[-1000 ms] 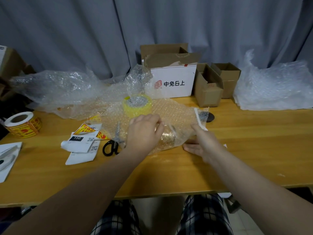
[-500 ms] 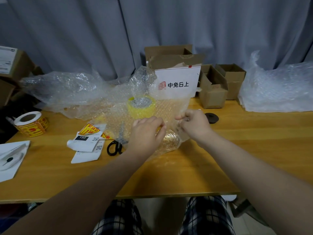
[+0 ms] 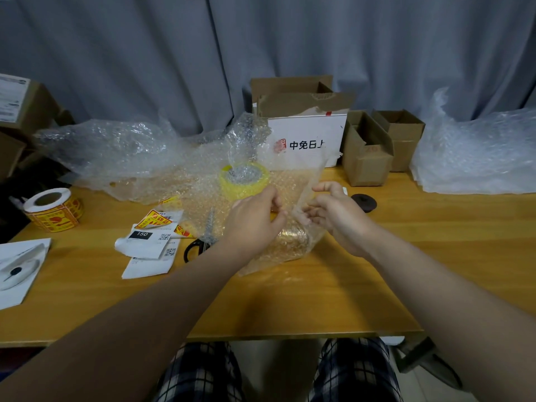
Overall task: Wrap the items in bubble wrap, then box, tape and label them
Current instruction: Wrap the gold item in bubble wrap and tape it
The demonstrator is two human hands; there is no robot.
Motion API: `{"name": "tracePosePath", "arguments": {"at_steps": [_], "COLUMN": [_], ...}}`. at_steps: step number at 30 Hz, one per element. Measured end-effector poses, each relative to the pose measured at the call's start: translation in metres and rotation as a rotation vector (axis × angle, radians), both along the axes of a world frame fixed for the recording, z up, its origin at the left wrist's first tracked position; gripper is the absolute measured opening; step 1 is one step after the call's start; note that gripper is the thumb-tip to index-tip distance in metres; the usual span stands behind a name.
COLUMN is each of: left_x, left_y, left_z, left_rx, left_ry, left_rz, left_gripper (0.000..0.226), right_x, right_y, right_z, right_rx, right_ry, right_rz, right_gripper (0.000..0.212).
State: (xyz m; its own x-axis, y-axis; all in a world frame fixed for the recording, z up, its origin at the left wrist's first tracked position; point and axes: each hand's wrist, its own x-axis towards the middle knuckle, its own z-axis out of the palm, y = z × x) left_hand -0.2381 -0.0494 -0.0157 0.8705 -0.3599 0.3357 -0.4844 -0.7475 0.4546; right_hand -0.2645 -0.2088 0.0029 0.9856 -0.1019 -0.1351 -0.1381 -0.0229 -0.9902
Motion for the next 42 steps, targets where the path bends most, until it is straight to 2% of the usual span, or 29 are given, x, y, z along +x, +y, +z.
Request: {"name": "tracePosePath", "arguments": {"at_steps": [2, 4, 9, 12, 16, 21, 23, 24, 26, 29, 33, 38, 42], "left_x": [0.002, 0.004, 0.004, 0.005, 0.003, 0.002, -0.001, -0.001, -0.002, -0.001, -0.004, -0.007, -0.006], "left_y": [-0.001, -0.001, 0.005, 0.006, 0.002, 0.006, 0.005, 0.004, 0.004, 0.003, 0.002, 0.005, 0.01], "left_z": [0.005, 0.008, 0.008, 0.007, 0.004, 0.001, -0.001, -0.001, -0.002, -0.001, -0.003, -0.005, -0.002], "left_rx": [0.118, 0.258, 0.323, 0.365, 0.31, 0.179, 0.167, 0.162, 0.143, 0.089, 0.06, 0.014, -0.036], "left_ry": [0.005, -0.039, -0.053, -0.035, -0.034, -0.043, -0.068, -0.076, -0.077, -0.053, -0.053, -0.067, -0.037], "left_rz": [-0.082, -0.149, -0.258, -0.243, -0.159, -0.142, -0.131, -0.123, -0.103, -0.08, -0.044, -0.042, -0.046], "left_gripper": [0.03, 0.041, 0.035, 0.037, 0.033, 0.023, 0.021, 0.02, 0.019, 0.017, 0.017, 0.015, 0.014], "right_x": [0.0, 0.001, 0.006, 0.005, 0.005, 0.003, 0.002, -0.001, -0.009, -0.018, -0.01, -0.004, 0.003], "right_y": [-0.001, 0.0, 0.004, 0.003, -0.002, -0.009, -0.017, -0.022, -0.029, -0.026, -0.018, -0.01, -0.005], "right_z": [0.0, 0.003, 0.003, 0.001, 0.001, 0.006, 0.002, -0.001, -0.007, -0.021, -0.036, -0.034, -0.028], "right_rx": [0.004, -0.02, -0.114, -0.165, 0.03, 0.162, 0.058, -0.039, -0.214, -0.362, -0.405, -0.392, -0.389], "right_ry": [0.017, 0.016, 0.033, -0.004, -0.047, -0.109, -0.168, -0.181, -0.154, -0.124, -0.345, -0.455, -0.44], "right_rz": [0.033, 0.062, 0.066, 0.092, 0.075, 0.014, -0.053, -0.052, 0.092, 0.327, 0.15, 0.142, 0.176], "right_gripper": [0.03, 0.035, 0.049, 0.055, 0.055, 0.032, 0.01, 0.012, 0.036, 0.041, 0.015, 0.018, 0.012]}}
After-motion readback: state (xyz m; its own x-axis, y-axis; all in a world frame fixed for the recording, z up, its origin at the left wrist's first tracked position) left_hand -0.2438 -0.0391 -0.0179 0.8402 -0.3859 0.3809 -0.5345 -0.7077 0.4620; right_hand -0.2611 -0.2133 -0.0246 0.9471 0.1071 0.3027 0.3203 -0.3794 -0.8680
